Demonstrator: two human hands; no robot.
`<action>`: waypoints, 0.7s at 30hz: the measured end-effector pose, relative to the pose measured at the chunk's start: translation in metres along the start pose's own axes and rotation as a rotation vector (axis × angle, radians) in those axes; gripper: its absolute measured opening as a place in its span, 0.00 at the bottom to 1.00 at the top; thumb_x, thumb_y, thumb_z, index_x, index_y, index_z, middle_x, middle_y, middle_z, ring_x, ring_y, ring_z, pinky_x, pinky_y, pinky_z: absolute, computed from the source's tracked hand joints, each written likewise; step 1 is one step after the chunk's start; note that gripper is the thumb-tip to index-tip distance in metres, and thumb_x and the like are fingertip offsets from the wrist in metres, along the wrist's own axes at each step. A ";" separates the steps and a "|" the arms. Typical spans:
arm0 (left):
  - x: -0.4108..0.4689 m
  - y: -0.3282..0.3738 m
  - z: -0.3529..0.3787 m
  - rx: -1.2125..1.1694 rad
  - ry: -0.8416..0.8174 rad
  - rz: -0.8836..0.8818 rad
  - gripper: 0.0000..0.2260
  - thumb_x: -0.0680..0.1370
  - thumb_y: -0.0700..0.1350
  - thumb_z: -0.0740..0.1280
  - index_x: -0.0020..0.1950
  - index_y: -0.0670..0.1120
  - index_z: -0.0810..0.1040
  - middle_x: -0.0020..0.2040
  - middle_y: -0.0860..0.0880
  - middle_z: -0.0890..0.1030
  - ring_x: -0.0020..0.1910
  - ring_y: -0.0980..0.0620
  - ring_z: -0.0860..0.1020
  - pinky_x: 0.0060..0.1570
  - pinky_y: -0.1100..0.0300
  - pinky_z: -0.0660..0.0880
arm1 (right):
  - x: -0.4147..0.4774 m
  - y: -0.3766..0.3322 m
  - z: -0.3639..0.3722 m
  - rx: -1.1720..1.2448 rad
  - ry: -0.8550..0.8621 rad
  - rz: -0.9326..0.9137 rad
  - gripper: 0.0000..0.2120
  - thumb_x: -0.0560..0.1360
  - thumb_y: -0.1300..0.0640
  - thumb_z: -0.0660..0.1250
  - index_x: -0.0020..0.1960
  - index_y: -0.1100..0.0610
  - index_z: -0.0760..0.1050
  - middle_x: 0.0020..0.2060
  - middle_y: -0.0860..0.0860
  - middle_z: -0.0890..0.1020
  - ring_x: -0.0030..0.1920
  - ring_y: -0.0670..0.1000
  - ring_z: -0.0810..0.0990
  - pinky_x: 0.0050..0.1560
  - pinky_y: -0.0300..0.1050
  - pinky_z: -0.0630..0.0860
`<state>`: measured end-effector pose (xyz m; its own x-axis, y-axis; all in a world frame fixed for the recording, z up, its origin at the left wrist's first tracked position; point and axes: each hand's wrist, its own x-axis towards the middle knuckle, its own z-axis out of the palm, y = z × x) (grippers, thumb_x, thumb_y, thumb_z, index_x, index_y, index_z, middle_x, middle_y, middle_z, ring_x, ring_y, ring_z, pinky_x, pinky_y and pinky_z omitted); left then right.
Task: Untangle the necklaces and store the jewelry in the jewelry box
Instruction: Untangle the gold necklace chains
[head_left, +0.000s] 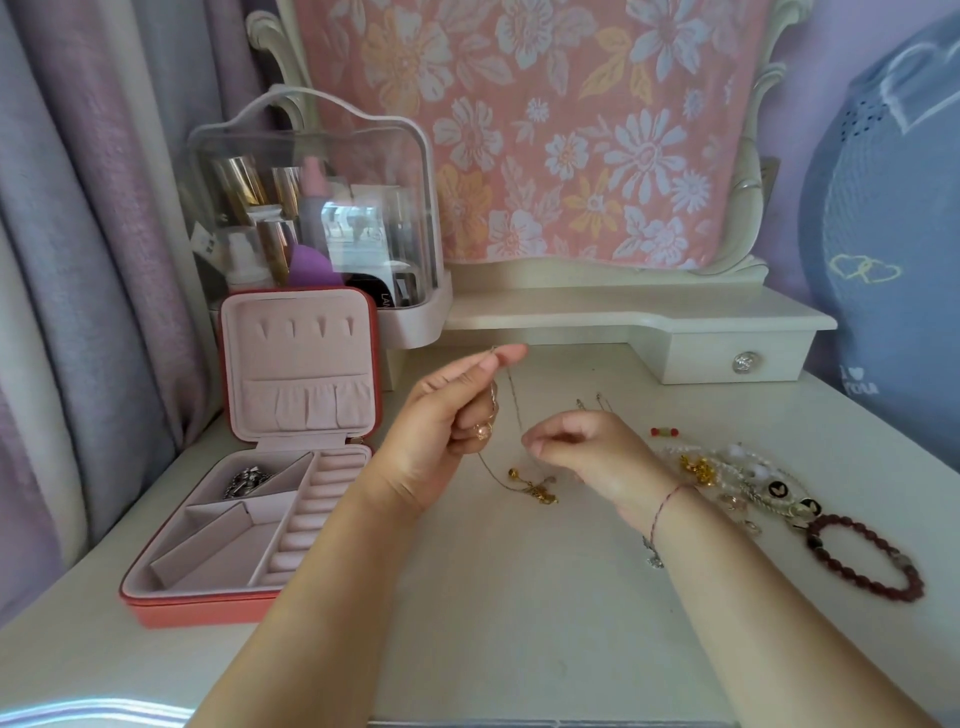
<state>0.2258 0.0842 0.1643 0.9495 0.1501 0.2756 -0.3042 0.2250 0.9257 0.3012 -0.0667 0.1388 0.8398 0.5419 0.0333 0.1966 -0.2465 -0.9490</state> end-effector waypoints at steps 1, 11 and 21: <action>0.000 0.001 0.000 -0.025 -0.001 0.002 0.12 0.75 0.49 0.63 0.53 0.50 0.84 0.26 0.53 0.57 0.27 0.55 0.52 0.26 0.62 0.48 | 0.000 0.002 0.001 -0.072 -0.008 -0.011 0.05 0.73 0.60 0.71 0.45 0.52 0.83 0.42 0.48 0.84 0.42 0.42 0.79 0.37 0.26 0.71; -0.001 0.001 0.000 0.157 0.116 0.033 0.13 0.74 0.51 0.65 0.55 0.50 0.83 0.26 0.53 0.58 0.25 0.57 0.55 0.24 0.67 0.54 | -0.001 0.008 0.000 -0.523 -0.083 -0.008 0.11 0.67 0.51 0.77 0.45 0.51 0.78 0.40 0.45 0.79 0.40 0.44 0.77 0.35 0.36 0.68; 0.001 -0.006 0.002 0.415 0.258 -0.028 0.09 0.81 0.43 0.64 0.55 0.45 0.83 0.27 0.51 0.63 0.25 0.57 0.62 0.28 0.70 0.65 | -0.005 0.001 0.005 -0.590 -0.120 -0.049 0.03 0.71 0.58 0.69 0.39 0.54 0.81 0.36 0.47 0.81 0.35 0.45 0.76 0.34 0.36 0.70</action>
<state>0.2286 0.0813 0.1596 0.8906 0.3954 0.2247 -0.1728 -0.1630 0.9714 0.2946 -0.0656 0.1362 0.7667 0.6420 0.0045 0.5098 -0.6045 -0.6121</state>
